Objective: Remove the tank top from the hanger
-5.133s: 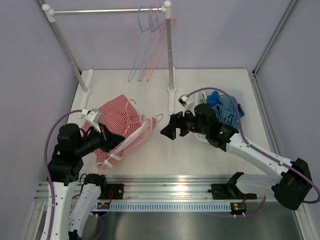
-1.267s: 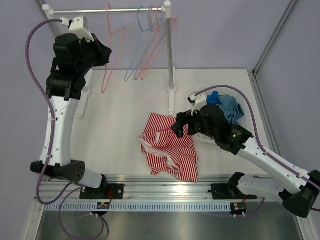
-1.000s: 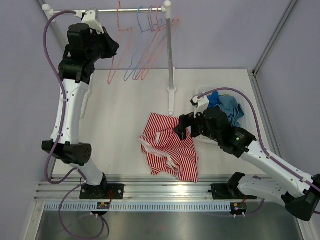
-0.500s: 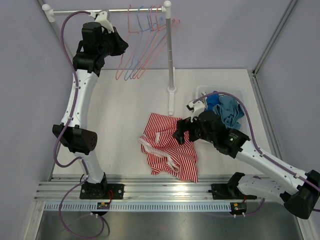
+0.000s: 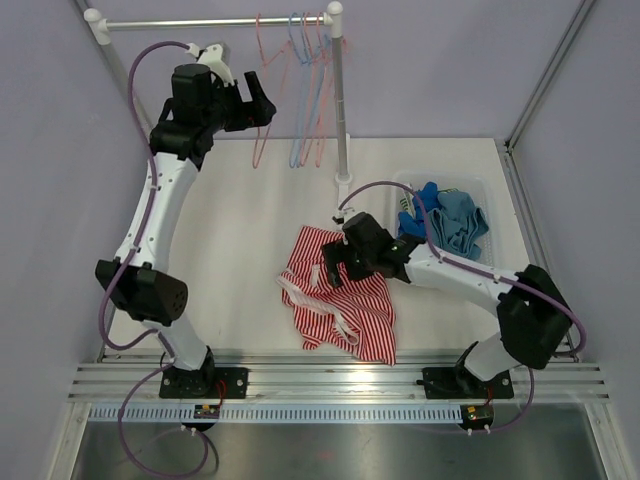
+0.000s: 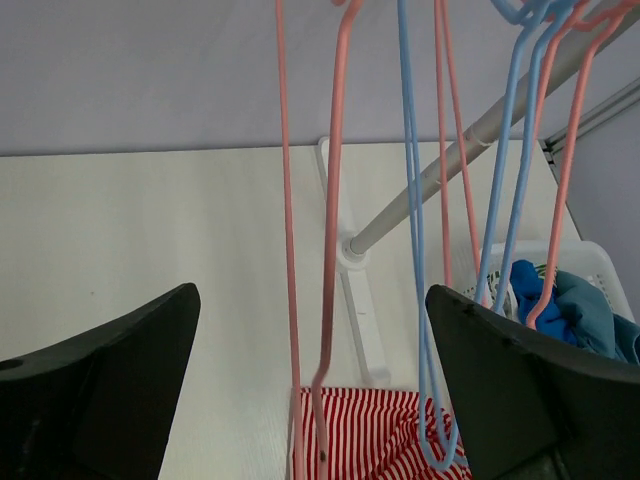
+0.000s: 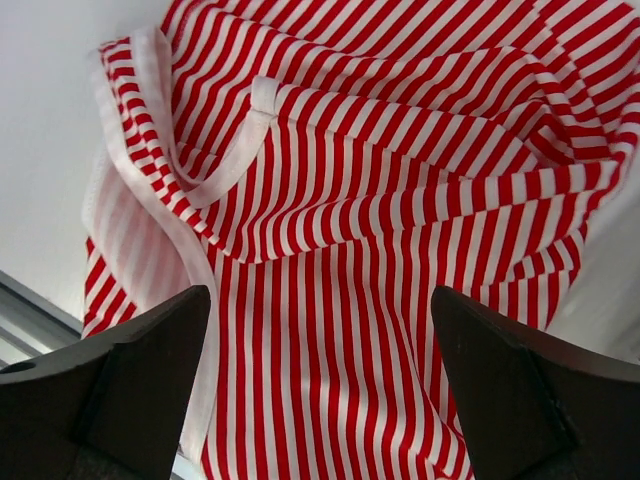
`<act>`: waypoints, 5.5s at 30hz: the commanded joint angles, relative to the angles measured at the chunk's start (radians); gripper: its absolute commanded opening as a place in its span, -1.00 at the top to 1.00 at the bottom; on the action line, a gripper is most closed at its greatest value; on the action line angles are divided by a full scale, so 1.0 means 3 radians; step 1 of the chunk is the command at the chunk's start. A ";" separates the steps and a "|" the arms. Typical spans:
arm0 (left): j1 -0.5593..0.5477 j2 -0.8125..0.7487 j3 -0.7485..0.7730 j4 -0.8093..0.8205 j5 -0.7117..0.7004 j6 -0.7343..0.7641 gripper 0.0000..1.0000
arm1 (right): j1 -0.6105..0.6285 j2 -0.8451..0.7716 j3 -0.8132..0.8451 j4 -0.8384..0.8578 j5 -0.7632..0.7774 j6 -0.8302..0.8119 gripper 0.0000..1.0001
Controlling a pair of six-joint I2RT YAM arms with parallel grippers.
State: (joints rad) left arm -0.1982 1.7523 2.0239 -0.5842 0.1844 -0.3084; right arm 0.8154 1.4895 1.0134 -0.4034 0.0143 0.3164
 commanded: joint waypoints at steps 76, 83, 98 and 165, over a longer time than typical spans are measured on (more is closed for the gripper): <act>0.0021 -0.4476 -0.3908 -0.0205 -0.1597 0.0154 -0.98 | -0.2069 0.0491 0.0258 -0.0895 0.0034 0.0137 1.00; 0.0021 -0.4435 -0.3893 -0.0195 -0.1581 0.0149 -0.98 | -0.2125 -0.0347 0.0635 -0.1002 0.0034 0.0188 1.00; 0.0032 -0.4394 -0.3898 -0.0170 -0.1499 0.0159 -0.98 | -0.2473 0.0168 0.0452 -0.0895 0.0418 0.0259 1.00; -0.0234 -0.4798 -0.2927 -0.1351 -0.1827 0.0297 -0.98 | -0.1716 -0.2679 0.0979 -0.2091 0.0806 -0.0492 -0.99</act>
State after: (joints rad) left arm -0.2642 0.3252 1.1526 -1.0416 -0.3737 -0.2359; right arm 0.2947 0.6785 1.2823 -1.0447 0.2283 0.1791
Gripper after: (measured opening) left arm 0.988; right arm 0.993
